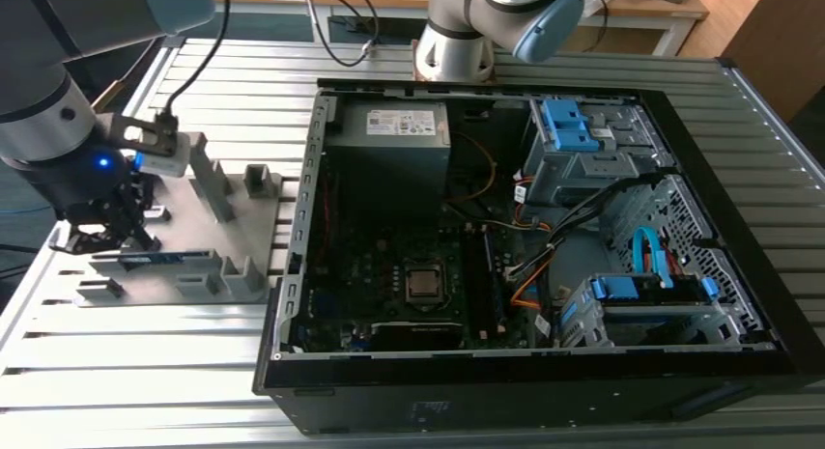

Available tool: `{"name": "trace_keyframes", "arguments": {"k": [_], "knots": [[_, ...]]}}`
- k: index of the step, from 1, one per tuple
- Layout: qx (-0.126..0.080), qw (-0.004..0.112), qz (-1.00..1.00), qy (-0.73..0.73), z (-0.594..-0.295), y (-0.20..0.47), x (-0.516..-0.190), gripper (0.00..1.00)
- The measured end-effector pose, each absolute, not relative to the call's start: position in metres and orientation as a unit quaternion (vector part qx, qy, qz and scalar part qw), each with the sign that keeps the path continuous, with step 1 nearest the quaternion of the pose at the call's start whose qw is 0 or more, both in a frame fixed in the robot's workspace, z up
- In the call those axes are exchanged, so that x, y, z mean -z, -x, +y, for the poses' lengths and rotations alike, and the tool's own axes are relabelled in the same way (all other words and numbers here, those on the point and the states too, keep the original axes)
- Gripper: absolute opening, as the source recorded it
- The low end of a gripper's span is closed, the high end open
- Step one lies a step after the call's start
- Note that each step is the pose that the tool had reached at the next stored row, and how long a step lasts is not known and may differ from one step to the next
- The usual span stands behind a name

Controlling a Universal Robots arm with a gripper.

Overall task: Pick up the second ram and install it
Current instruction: 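Pick up the second ram and move it above second insertion slot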

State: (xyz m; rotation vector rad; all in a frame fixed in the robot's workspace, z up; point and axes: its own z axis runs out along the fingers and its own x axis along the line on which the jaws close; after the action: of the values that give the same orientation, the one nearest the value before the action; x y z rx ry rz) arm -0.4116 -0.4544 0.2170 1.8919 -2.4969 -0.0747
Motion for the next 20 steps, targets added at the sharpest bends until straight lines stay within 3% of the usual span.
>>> {"name": "trace_keyframes", "arguments": {"k": [20], "knots": [[0.023,0.007,-0.73,-0.683,-0.4544,0.4116,-0.2169,0.1]]}}
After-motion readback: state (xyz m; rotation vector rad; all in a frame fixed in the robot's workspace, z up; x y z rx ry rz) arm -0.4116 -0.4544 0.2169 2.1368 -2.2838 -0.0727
